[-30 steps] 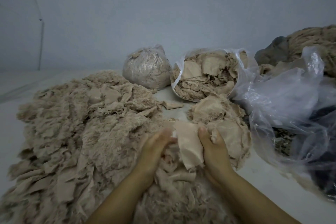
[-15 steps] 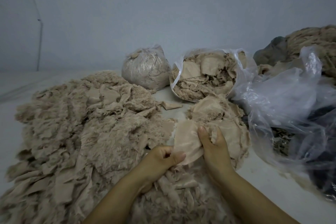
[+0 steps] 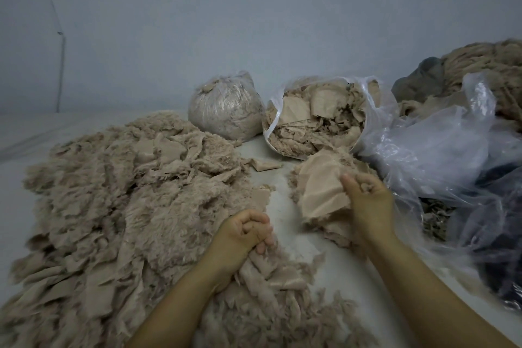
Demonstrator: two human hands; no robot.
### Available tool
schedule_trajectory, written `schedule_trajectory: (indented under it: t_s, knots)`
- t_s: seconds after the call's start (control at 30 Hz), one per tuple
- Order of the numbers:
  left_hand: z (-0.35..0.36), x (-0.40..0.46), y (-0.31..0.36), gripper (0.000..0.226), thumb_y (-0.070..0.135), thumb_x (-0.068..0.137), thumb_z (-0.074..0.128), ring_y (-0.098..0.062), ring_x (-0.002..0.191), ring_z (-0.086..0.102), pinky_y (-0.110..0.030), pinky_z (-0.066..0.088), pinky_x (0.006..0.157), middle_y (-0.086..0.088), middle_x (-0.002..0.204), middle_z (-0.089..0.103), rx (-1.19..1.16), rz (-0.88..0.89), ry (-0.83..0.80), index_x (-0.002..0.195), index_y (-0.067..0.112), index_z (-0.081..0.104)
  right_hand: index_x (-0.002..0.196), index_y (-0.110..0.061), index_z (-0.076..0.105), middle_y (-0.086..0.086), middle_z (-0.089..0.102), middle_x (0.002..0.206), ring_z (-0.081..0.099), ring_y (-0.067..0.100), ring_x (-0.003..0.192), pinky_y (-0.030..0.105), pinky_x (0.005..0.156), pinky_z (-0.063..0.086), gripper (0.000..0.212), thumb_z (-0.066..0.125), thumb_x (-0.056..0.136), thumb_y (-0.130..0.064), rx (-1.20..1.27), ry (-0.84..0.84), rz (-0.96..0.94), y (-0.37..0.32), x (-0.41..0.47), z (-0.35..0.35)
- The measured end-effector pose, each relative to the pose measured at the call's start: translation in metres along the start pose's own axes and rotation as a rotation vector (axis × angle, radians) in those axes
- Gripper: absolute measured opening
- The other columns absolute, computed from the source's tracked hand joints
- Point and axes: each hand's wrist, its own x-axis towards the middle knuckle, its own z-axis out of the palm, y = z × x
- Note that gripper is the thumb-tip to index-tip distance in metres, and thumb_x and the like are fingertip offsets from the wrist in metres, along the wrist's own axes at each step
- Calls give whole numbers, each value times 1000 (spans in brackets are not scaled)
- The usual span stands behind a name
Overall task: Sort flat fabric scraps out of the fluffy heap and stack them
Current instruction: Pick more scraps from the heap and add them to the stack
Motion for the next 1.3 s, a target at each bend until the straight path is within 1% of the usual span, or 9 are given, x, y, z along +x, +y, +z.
schedule_trajectory:
  t_s: [0.1,0.17,0.3,0.4,0.57,0.77,0.97,1.13,1.3]
  knots:
    - [-4,3,2,8,1,93,51,-12,53,59,-21,50,53,-6,67,67,12,29,68,90,2,59,117,-13,57,8,56,122,48,29,117,42,101,38,39,69,83,-29,-512,-18,-83,-1,4,-9]
    - [-4,6,7,12,1,94,49,-14,59,63,-22,52,55,-9,74,68,20,21,62,91,1,60,110,-17,59,6,56,118,50,24,111,35,94,39,30,68,84,-29,-506,-68,-189,-4,-15,-5]
    - [-4,8,13,9,2,94,51,-12,67,66,-23,56,62,-10,81,66,35,-21,56,93,3,59,82,-26,69,-8,67,81,60,3,74,16,67,48,11,77,77,-31,-265,-855,-107,-6,-57,9]
    - [-14,1,16,9,10,89,59,-9,75,67,-19,54,67,-12,91,68,117,-18,56,97,7,62,80,-25,70,-13,64,82,55,-6,74,11,69,43,18,84,70,-27,-336,-1100,-195,-2,-68,13]
    - [-25,-10,13,27,7,76,76,-3,91,63,-9,45,76,4,100,66,655,129,-39,101,15,69,75,-18,55,-18,51,59,43,-3,57,12,57,36,22,60,90,-4,-81,-798,-174,3,-64,18]
    - [-16,-1,11,33,-4,87,53,7,56,51,-7,37,55,10,70,59,518,88,191,72,24,63,81,-15,51,0,41,61,37,12,57,24,54,34,20,46,96,-1,-10,-536,-21,10,-65,28]
    - [-1,3,3,29,3,94,50,2,71,54,-9,41,65,11,79,59,466,122,80,82,28,60,84,-25,65,-14,59,70,54,6,64,19,57,45,33,54,87,5,-30,-693,22,13,-72,28]
    - [-16,-2,-9,30,6,92,57,7,67,54,-8,41,66,11,77,61,573,75,-53,81,34,64,82,-3,58,6,57,73,52,19,70,30,68,44,26,51,98,-22,193,-197,198,10,-49,25]
    - [-13,-5,3,8,39,78,72,2,73,56,-10,42,67,8,82,64,518,271,50,81,31,70,81,-8,61,1,66,69,63,16,65,26,60,51,17,66,88,-23,166,-454,251,5,-58,18]
